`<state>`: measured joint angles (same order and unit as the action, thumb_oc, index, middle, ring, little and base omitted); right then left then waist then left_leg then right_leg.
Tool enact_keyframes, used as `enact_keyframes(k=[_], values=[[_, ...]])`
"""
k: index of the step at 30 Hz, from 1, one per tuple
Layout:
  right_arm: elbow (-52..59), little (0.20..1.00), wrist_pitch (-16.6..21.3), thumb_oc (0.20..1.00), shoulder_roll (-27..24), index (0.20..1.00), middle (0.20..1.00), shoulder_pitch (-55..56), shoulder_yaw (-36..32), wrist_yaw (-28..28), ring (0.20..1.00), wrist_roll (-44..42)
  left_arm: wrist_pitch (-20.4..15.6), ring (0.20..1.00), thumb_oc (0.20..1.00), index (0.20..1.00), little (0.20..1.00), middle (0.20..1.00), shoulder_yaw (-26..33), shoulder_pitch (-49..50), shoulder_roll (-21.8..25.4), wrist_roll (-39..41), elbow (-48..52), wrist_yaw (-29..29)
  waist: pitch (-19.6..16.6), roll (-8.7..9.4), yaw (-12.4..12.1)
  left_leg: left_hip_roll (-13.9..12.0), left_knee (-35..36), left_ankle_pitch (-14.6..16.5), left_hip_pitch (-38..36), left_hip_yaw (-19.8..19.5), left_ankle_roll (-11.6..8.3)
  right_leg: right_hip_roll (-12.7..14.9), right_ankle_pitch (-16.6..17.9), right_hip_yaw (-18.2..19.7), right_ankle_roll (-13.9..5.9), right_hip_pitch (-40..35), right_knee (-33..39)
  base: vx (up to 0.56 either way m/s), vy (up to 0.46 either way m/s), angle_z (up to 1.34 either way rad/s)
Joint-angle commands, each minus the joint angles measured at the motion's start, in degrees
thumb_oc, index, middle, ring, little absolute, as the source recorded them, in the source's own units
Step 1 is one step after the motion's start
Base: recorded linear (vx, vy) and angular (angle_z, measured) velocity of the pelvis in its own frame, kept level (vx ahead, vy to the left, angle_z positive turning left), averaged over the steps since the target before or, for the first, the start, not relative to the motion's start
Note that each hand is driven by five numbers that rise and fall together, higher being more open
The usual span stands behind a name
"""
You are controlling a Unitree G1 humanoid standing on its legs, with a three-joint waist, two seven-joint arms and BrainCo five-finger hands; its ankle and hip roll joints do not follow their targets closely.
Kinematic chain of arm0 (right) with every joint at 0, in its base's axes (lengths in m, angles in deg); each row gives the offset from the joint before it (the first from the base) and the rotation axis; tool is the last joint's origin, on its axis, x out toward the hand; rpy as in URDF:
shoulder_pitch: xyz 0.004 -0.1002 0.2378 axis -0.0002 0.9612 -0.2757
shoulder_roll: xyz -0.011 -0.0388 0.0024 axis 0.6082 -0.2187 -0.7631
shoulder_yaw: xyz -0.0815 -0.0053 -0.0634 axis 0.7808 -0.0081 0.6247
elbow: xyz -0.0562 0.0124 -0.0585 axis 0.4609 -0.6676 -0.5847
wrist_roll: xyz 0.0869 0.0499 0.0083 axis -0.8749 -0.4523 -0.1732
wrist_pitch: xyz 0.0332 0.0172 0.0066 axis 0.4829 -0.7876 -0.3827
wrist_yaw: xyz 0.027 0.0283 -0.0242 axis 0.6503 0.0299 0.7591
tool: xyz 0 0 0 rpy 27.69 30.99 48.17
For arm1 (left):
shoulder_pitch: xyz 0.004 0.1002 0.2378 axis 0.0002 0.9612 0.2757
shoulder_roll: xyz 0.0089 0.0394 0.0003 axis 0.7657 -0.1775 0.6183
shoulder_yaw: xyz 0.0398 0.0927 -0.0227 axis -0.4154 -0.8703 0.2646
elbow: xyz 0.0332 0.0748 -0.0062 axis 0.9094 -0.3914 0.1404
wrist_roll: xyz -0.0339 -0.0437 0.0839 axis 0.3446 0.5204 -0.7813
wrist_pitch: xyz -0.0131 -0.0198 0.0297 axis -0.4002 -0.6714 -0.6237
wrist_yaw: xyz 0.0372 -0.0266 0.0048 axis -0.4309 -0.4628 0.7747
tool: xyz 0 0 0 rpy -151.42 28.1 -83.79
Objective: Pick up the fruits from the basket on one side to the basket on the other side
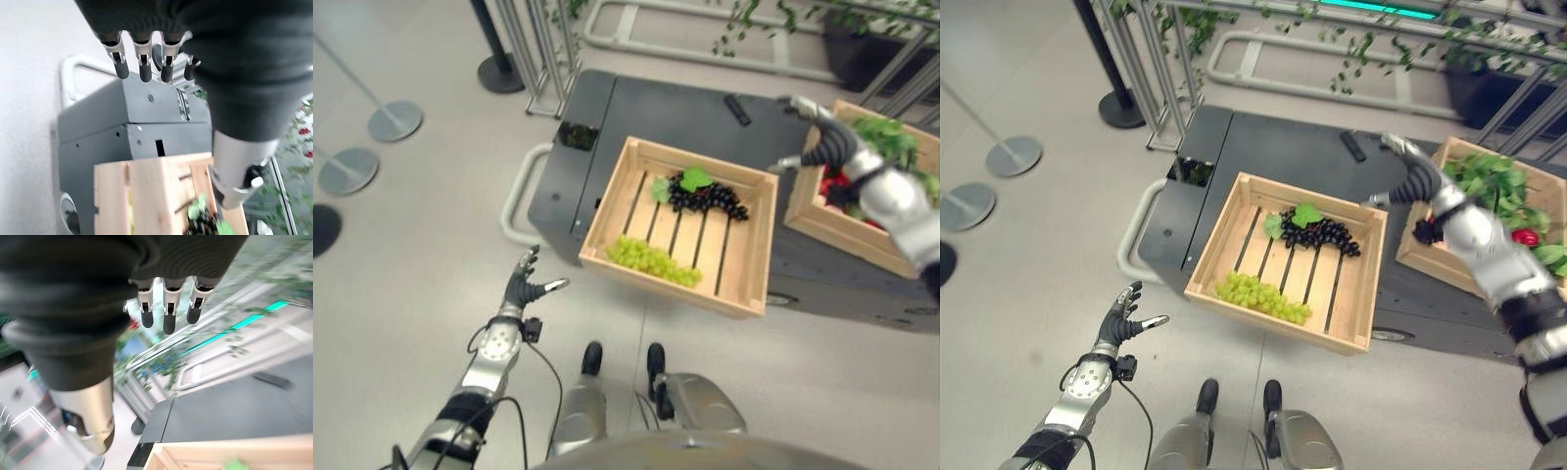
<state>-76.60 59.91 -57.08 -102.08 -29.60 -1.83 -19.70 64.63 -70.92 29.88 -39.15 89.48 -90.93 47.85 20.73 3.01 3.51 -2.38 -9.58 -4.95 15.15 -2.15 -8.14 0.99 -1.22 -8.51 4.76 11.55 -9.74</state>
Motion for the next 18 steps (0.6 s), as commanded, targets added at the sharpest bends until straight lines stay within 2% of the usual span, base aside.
enact_keyframes(k=[1, 2, 3, 4, 7, 9, 18], values=[[1.9, 1.000, 0.5, 1.000, 0.7, 1.000, 1.000, -0.9, 1.9, 0.2, 1.000, 1.5, -2.2, 1.000, 1.000, 1.000, 1.000, 1.000, 1.8, 0.1, 1.6, 1.7, 2.7, -2.0, -0.7, 0.89, 0.1, -4.0, -4.1, 3.7, -1.2, 1.3, 1.34, 2.6, -3.0, 4.7, -9.01, 0.3, -4.4, -0.06, 0.011, 0.37], [2.2, 1.000, 0.6, 1.000, 0.5, 1.000, 1.000, -0.6, 2.1, 1.1, 1.000, 0.4, -2.2, 1.000, 1.000, 1.000, 1.000, 1.000, 2.0, 0.2, 1.9, 2.0, 3.5, -2.2, -0.4, 0.44, 0.3, -5.5, -2.1, 3.8, -2.0, 3.7, 1.93, 2.6, -3.9, 3.9, -9.33, 1.9, -7.0, -0.02, 0.017, 0.11], [2.2, 1.000, 0.6, 1.000, 0.5, 1.000, 1.000, -0.6, 2.1, 1.1, 1.000, 0.4, -2.2, 1.000, 1.000, 1.000, 1.000, 1.000, 2.0, 0.2, 1.9, 2.0, 3.5, -2.2, -0.4, 0.44, 0.3, -5.5, -2.1, 3.8, -2.0, 3.7, 1.93, 2.6, -3.9, 3.9, -9.33, 1.9, -7.0, -0.02, 0.075, 0.16], [2.9, 1.000, 0.6, 1.000, 0.5, 1.000, 1.000, -1.2, 3.8, 2.6, 1.000, -0.5, -2.1, 1.000, 1.000, 1.000, 1.000, 1.000, 2.3, 0.1, 2.7, 2.2, 3.4, -2.3, 0.1, 0.22, 0.4, -6.0, 1.5, 2.7, -3.1, 4.3, 2.13, 2.1, -4.5, 3.9, -9.70, 3.9, -9.4, -0.02, 0.084, 0.10], [3.3, 1.000, 0.8, 1.000, 0.2, 1.000, 1.000, 0.1, 3.8, 3.0, 1.000, -1.9, -2.0, 1.000, 1.000, 1.000, 1.000, 1.000, 2.6, 0.6, 4.3, 1.0, 5.2, -2.5, 1.5, 0.84, -0.3, -5.8, 5.2, 0.7, -2.6, 4.8, 2.11, 2.5, -3.3, 4.0, -10.98, 6.8, -9.0, -0.02, 0.078, -0.05], [3.3, 1.000, 0.8, 1.000, 0.0, 1.000, 1.000, -0.4, 4.0, 3.3, 1.000, -2.1, -2.0, 1.000, 1.000, 1.000, 1.000, 1.000, 2.7, 0.3, 4.6, 0.9, 5.2, -2.6, 1.6, 0.89, -0.5, -5.7, 5.6, 0.5, -2.3, 5.0, 1.99, 2.6, -3.1, 4.0, -11.05, 7.1, -8.6, 0.01, 0.019, -0.05], [2.7, 1.000, 1.0, 1.000, 0.5, 1.000, 1.000, -6.3, 6.2, 1.3, 1.000, -2.4, -2.1, 1.000, 1.000, 1.000, 1.000, 1.000, 3.2, 0.2, 4.8, 1.7, 8.6, -4.3, 7.4, 1.54, -1.0, -4.8, -2.2, 3.0, 4.5, 4.8, 2.03, 3.4, -2.2, 5.4, -10.73, 10.9, -8.9, -0.02, 0.018, -0.01]])
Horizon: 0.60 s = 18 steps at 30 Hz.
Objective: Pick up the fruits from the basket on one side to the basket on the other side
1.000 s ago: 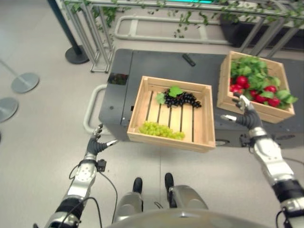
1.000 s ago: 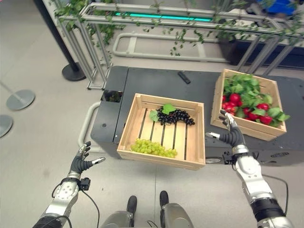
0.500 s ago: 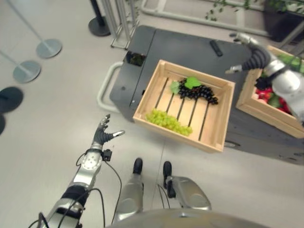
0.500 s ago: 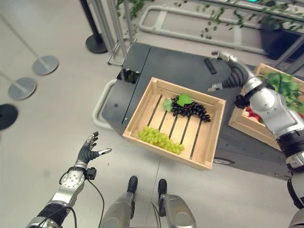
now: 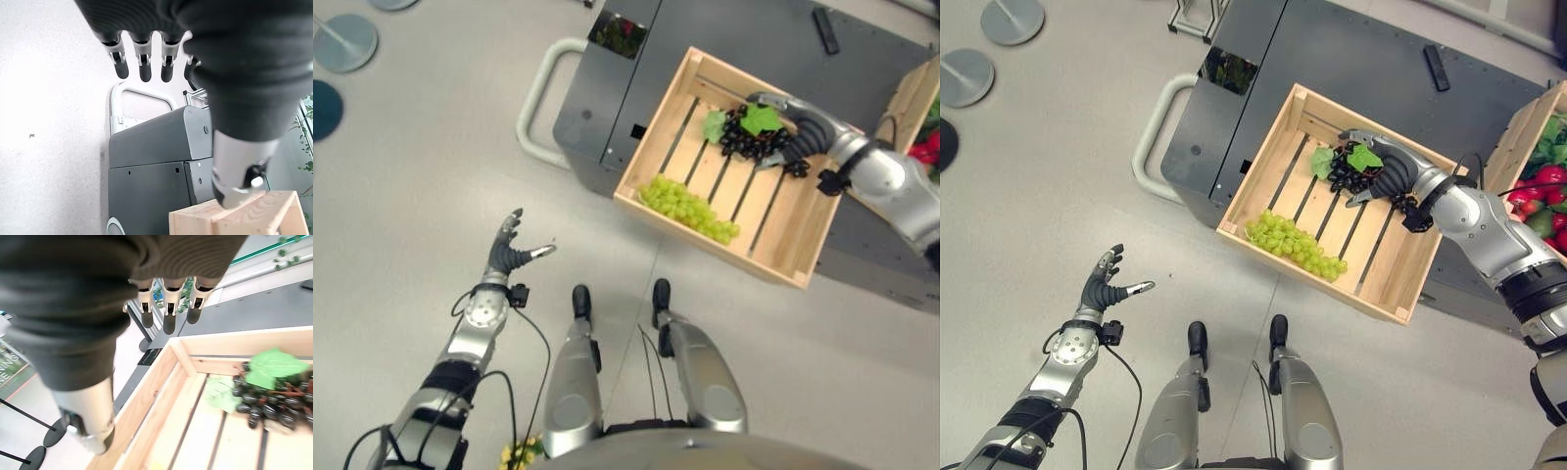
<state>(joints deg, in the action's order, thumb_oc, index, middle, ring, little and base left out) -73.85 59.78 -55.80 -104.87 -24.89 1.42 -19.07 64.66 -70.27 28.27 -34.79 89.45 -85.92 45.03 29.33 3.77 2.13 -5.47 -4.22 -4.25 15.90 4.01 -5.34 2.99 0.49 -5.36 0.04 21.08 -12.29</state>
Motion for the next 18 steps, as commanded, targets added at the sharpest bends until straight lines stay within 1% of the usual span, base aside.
enact_keyframes(k=[1, 3, 8, 9, 11, 13, 15, 17, 18], values=[[0.1, 1.000, 1.1, 1.000, -0.7, 1.000, 1.000, -4.0, 1.7, -2.1, 1.000, -3.0, -2.2, 1.000, 1.000, 1.000, 1.000, 1.000, 3.0, 1.8, 0.5, 1.9, 3.7, -1.7, -0.6, 0.81, 0.4, -1.8, -8.1, 2.4, 4.4, -1.2, -0.81, 1.3, -3.7, 2.4, -5.98, 1.9, -6.5, -0.05, 0.013, -0.02], [0.8, 1.000, 1.0, 1.000, -0.4, 1.000, 1.000, -4.6, 2.2, -2.3, 1.000, -2.8, -2.2, 1.000, 1.000, 1.000, 1.000, 1.000, 3.5, 1.9, 0.9, 1.9, 4.6, -2.1, 0.5, 0.92, 0.5, -1.9, -8.8, 2.6, 5.7, -1.1, -0.76, 1.2, -3.4, 2.8, -5.97, 3.2, -6.5, -0.04, 0.008, -0.06], [1.6, 1.000, 1.1, 1.000, 1.3, 1.000, 1.000, -4.3, 2.0, -3.2, 1.000, -2.5, -2.3, 1.000, 1.000, 1.000, 1.000, 1.000, 4.4, 2.1, 2.1, 1.5, 6.1, -3.1, 0.5, 0.84, 0.6, -2.0, -9.9, 2.8, 9.9, -0.6, -0.75, 1.0, -2.8, 3.4, -5.90, 7.6, -6.7, -0.02, -0.002, -0.13], [2.0, 1.000, 1.4, 1.000, 1.4, 1.000, 1.000, -4.1, 2.0, -3.6, 1.000, -1.9, -2.5, 1.000, 1.000, 1.000, 1.000, 1.000, 4.6, 2.5, 2.9, 1.5, 7.6, -3.5, 0.5, 0.46, 0.7, -1.7, -10.5, 2.8, 12.1, -0.5, -0.69, 1.1, -2.6, 3.7, -5.81, 9.6, -7.0, -0.01, -0.021, -0.16], [2.2, 1.000, 1.3, 1.000, 1.3, 1.000, 1.000, -4.0, 2.0, -3.9, 1.000, -1.5, -2.5, 1.000, 1.000, 1.000, 1.000, 1.000, 4.6, 2.6, 3.0, 1.4, 7.9, -3.6, 0.5, 0.34, 0.8, -1.7, -10.7, 2.8, 13.1, -0.5, -0.67, 1.1, -2.6, 3.9, -5.75, 10.7, -7.3, -0.02, -0.011, -0.06], [2.3, 1.000, 1.4, 1.000, 1.4, 1.000, 1.000, -4.0, 2.0, -4.3, 1.000, -0.8, -2.7, 1.000, 1.000, 1.000, 1.000, 1.000, 4.8, 2.9, 3.6, 1.2, 9.3, -4.0, 0.5, -0.21, 0.8, -1.6, -10.7, 2.6, 14.9, -0.5, -0.70, 1.1, -2.4, 3.9, -5.70, 12.6, -7.3, -0.02, -0.018, -0.04], [1.6, 1.000, 1.5, 1.000, 2.8, 1.000, 1.000, -4.6, 2.6, -4.9, 1.000, -0.9, -2.5, 1.000, 1.000, 1.000, 1.000, 1.000, 4.0, 2.2, 3.7, 1.3, 7.2, -4.1, 0.5, -0.52, 1.0, -1.5, -11.0, 2.8, 16.8, -0.5, -0.74, 1.1, -2.5, 4.2, -5.62, 14.8, -7.6, -0.01, -0.032, -0.05], [1.2, 1.000, 1.6, 1.000, 3.1, 1.000, 1.000, -5.2, 2.9, -5.1, 1.000, -1.1, -2.5, 1.000, 1.000, 1.000, 1.000, 1.000, 3.7, 1.5, 3.9, 1.3, 6.7, -4.2, 0.5, -0.54, 1.1, -1.5, -11.0, 2.4, 17.8, -0.4, -0.77, 1.0, -2.0, 4.4, -5.58, 15.8, -7.3, -0.01, -0.034, -0.05], [1.0, 1.000, 1.7, 1.000, 3.3, 1.000, 1.000, -6.1, 3.6, -5.6, 1.000, -1.0, -2.7, 1.000, 1.000, 1.000, 1.000, 1.000, 3.3, 1.0, 4.2, 1.7, 6.2, -4.4, 0.5, -0.68, 1.2, -1.5, -11.6, 2.5, 19.5, -0.3, -0.79, 1.0, -1.7, 4.7, -5.52, 17.7, -7.7, 0.00, -0.036, -0.03]])
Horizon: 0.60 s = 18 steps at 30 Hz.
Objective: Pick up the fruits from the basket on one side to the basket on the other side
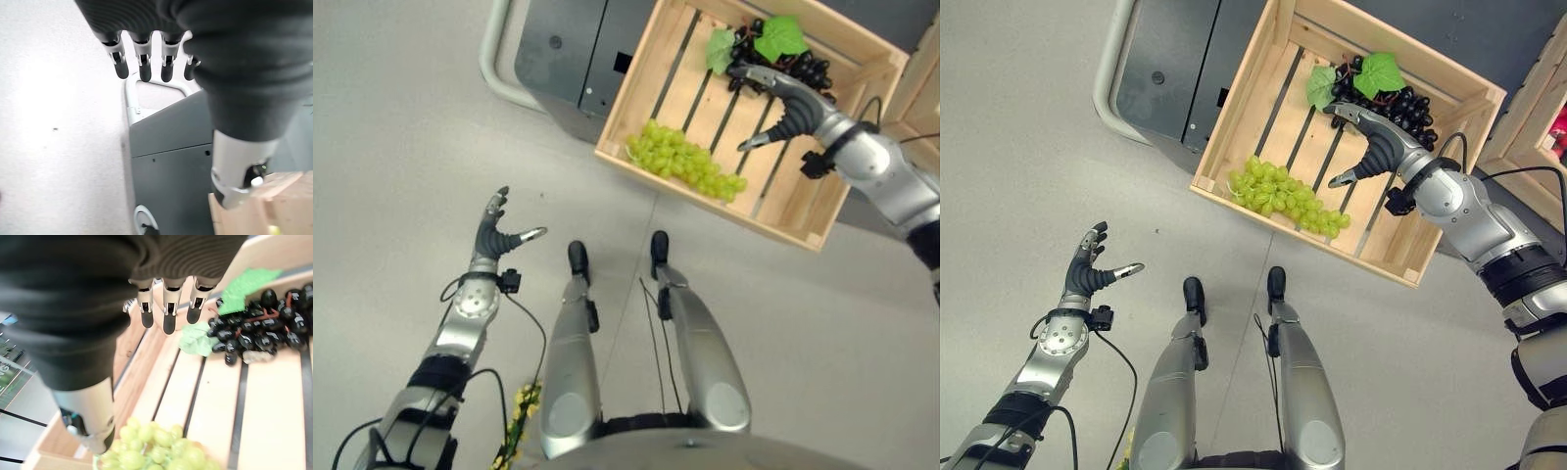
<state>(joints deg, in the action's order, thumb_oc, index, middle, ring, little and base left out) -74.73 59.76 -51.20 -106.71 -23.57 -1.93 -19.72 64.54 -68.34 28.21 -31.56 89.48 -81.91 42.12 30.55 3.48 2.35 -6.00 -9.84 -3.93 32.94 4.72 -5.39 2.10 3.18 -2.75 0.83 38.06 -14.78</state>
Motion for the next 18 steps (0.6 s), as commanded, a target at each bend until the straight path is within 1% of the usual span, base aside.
enact_keyframes(k=[1, 3, 9, 12, 18], values=[[1.8, 1.000, 1.7, 1.000, -1.2, 1.000, 1.000, -4.2, 2.4, -2.3, 1.000, -0.4, -2.6, 1.000, 1.000, 1.000, 1.000, 1.000, 1.4, 1.2, 0.9, 1.7, 2.2, -1.5, -0.8, -0.38, 1.0, -1.0, -6.3, 2.6, 2.3, -1.0, -0.75, 1.9, -4.8, 2.1, -6.32, 0.6, -5.6, 0.01, -0.039, -0.03], [1.8, 1.000, 1.9, 1.000, -0.9, 1.000, 1.000, -4.9, 2.9, -3.1, 1.000, 0.0, -2.9, 1.000, 1.000, 1.000, 1.000, 1.000, 1.2, 1.4, 1.6, 1.9, 3.0, -1.7, -0.8, -0.64, 1.1, -1.0, -6.7, 2.7, 4.3, -0.7, -0.72, 1.8, -4.7, 2.5, -6.18, 2.9, -5.9, 0.00, -0.029, -0.04], [1.9, 1.000, 2.1, 1.000, -1.0, 1.000, 1.000, -7.2, 4.8, -4.2, 1.000, 1.9, -3.4, 1.000, 1.000, 1.000, 1.000, 1.000, 1.2, 1.2, 3.2, 2.3, 4.1, -2.0, -0.8, -1.04, 0.9, -1.1, -7.2, 2.5, 8.0, -0.5, -0.83, 1.6, -4.3, 2.7, -6.14, 7.0, -6.4, 0.00, -0.019, -0.01], [1.8, 1.000, 2.0, 1.000, -0.4, 1.000, 1.000, -8.5, 5.4, -4.8, 1.000, 2.0, -3.8, 1.000, 1.000, 1.000, 1.000, 1.000, 1.4, 0.6, 3.5, 3.0, 4.1, -2.4, -0.8, -0.61, 0.9, -1.5, -7.2, 2.2, 10.5, -0.7, -0.90, 1.4, -3.8, 2.7, -6.20, 9.6, -6.3, -0.01, -0.061, -0.03], [1.7, 1.000, 2.0, 1.000, 0.0, 1.000, 1.000, -9.4, 5.9, -5.5, 1.000, 2.6, -3.6, 1.000, 1.000, 1.000, 1.000, 1.000, 1.8, 0.7, 3.7, 2.8, 4.9, -3.0, -0.8, -0.38, 0.8, -1.5, -8.0, 2.3, 13.6, -1.3, -0.83, 1.3, -3.4, 2.4, -6.17, 12.2, -6.6, 0.00, -0.047, 0.00]])
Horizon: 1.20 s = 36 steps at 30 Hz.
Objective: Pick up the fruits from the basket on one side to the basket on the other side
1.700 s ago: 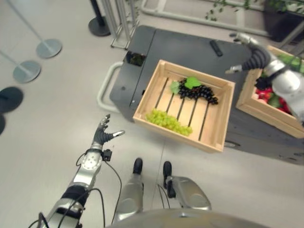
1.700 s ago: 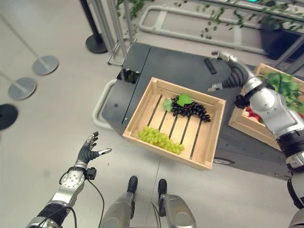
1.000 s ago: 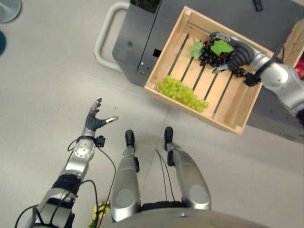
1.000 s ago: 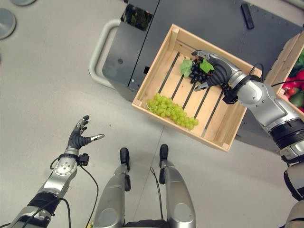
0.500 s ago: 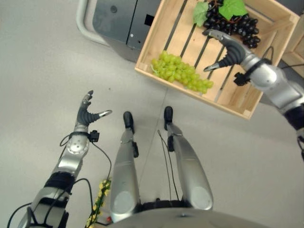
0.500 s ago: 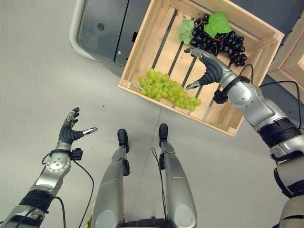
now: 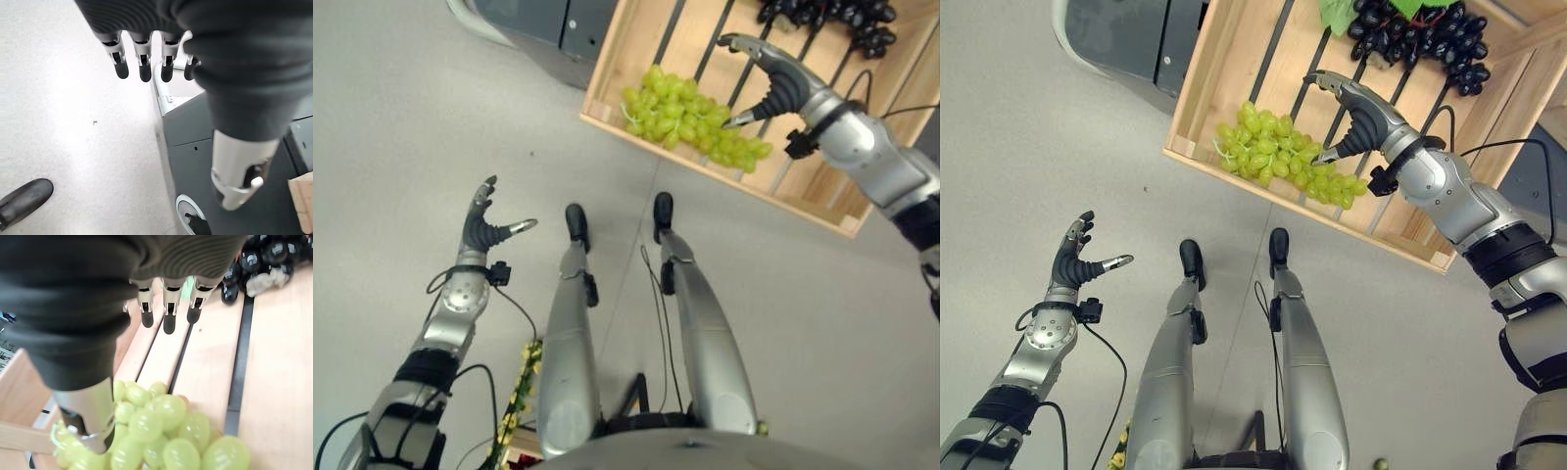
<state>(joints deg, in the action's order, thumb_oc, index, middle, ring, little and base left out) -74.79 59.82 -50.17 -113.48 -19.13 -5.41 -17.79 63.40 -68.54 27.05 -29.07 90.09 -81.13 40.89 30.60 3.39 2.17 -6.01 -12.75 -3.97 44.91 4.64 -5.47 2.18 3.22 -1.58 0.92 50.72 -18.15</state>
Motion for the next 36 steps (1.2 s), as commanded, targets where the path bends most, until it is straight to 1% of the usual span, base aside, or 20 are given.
enact_keyframes(k=[1, 5, 9, 10, 14, 16, 22, 29, 34, 36], values=[[1.8, 1.000, 1.9, 1.000, -0.8, 1.000, 1.000, -3.0, 1.6, -2.0, 1.000, 0.9, -2.4, 1.000, 1.000, 1.000, 1.000, 1.000, 2.1, 1.9, 1.2, 2.1, 4.1, -1.8, -0.8, -0.24, 0.9, -1.5, -5.1, 2.3, 2.2, -1.3, -0.76, 1.2, -3.3, 1.2, -6.29, 0.1, -3.2, 0.00, 0.000, 0.00], [1.0, 1.000, 1.6, 1.000, 0.4, 1.000, 1.000, -3.7, 1.6, -2.1, 1.000, 0.7, -2.2, 1.000, 1.000, 1.000, 1.000, 1.000, 2.3, 2.1, 0.9, 1.6, 4.1, -2.4, -0.8, -0.17, 0.8, -1.4, -5.2, 2.4, 3.9, -1.4, -0.60, 1.1, -3.0, 1.2, -6.42, 1.9, -3.1, 0.01, -0.003, 0.03], [0.9, 1.000, 1.3, 1.000, 2.3, 1.000, 1.000, -2.6, 2.5, 0.6, 1.000, -3.0, -2.0, 1.000, 1.000, 1.000, 1.000, 1.000, 2.4, 2.0, 1.1, 1.7, 4.5, -2.6, -0.8, -0.29, 0.5, -1.1, -5.5, 2.4, 5.4, -1.7, -0.52, 1.3, -3.0, 1.2, -6.39, 3.1, -3.0, 0.00, 0.000, 0.00], [0.9, 1.000, 1.3, 1.000, 2.3, 1.000, 1.000, -2.6, 2.5, 0.7, 1.000, -3.1, -2.0, 1.000, 1.000, 1.000, 1.000, 1.000, 2.4, 2.0, 1.1, 1.7, 4.5, -2.5, -0.8, -0.30, 0.5, -1.1, -5.5, 2.4, 5.4, -1.7, -0.52, 1.3, -3.0, 1.2, -6.39, 3.1, -3.0, 0.00, 0.000, 0.00], [3.3, 1.000, 0.9, 1.000, 2.6, 1.000, 1.000, -1.0, 3.9, 4.1, 1.000, -6.7, -1.9, 1.000, 1.000, 1.000, 1.000, 1.000, 2.5, 1.9, 1.8, 1.7, 4.9, -2.4, -0.8, -0.19, 0.5, -0.8, -5.7, 2.5, 6.4, -2.0, -0.47, 1.4, -3.0, 0.9, -6.43, 3.9, -3.1, 0.00, 0.000, 0.00], [4.3, 1.000, 0.9, 1.000, 2.6, 1.000, 1.000, -0.6, 4.1, 4.6, 1.000, -7.0, -1.9, 1.000, 1.000, 1.000, 1.000, 1.000, 2.5, 2.0, 1.8, 1.6, 5.0, -2.4, -0.8, -0.18, 0.5, -0.8, -5.6, 2.6, 6.4, -2.0, -0.45, 1.4, -3.0, 0.9, -6.43, 4.1, -3.1, 0.00, 0.000, 0.00], [7.3, 1.000, 0.6, 1.000, 3.9, 1.000, 1.000, 3.1, 3.3, 6.3, 1.000, -8.7, -1.4, 1.000, 1.000, 1.000, 1.000, 1.000, 2.4, 1.9, 1.6, 1.1, 5.0, -2.6, -0.8, 0.22, 0.6, -0.6, -6.0, 2.8, 7.1, -2.4, -0.35, 1.5, -3.0, 0.8, -6.49, 4.5, -3.1, 0.00, 0.000, 0.00], [10.2, 1.000, 0.1, 1.000, 5.7, 1.000, 1.000, 7.7, 1.8, 7.0, 1.000, -8.2, -1.1, 1.000, 1.000, 1.000, 1.000, 1.000, 2.8, 2.3, 2.4, 0.3, 5.9, -2.9, -0.8, 0.73, 0.7, -0.5, -6.6, 3.2, 8.0, -3.0, -0.18, 1.4, -3.2, 0.7, -6.51, 4.9, -3.2, 0.01, 0.000, 0.02], [11.6, 1.000, -0.3, 1.000, 5.9, 1.000, 1.000, 9.2, 0.7, 7.8, 1.000, -8.9, -0.7, 1.000, 1.000, 1.000, 1.000, 1.000, 3.4, 2.8, 2.5, 0.0, 6.3, -2.8, -0.8, 0.88, 0.7, -0.4, -6.7, 3.3, 8.5, -3.3, -0.10, 1.5, -3.4, 0.6, -6.51, 5.4, -3.7, 0.00, -0.001, 0.01], [12.0, 1.000, -0.4, 1.000, 5.9, 1.000, 1.000, 9.7, 0.4, 8.6, 1.000, -10.6, -0.7, 1.000, 1.000, 1.000, 1.000, 1.000, 3.5, 2.9, 2.3, 0.1, 6.3, -2.7, -0.8, 1.00, 0.7, -0.4, -6.6, 3.3, 8.5, -3.3, -0.07, 1.5, -3.4, 0.6, -6.49, 5.5, -3.7, 0.00, 0.000, 0.00]])
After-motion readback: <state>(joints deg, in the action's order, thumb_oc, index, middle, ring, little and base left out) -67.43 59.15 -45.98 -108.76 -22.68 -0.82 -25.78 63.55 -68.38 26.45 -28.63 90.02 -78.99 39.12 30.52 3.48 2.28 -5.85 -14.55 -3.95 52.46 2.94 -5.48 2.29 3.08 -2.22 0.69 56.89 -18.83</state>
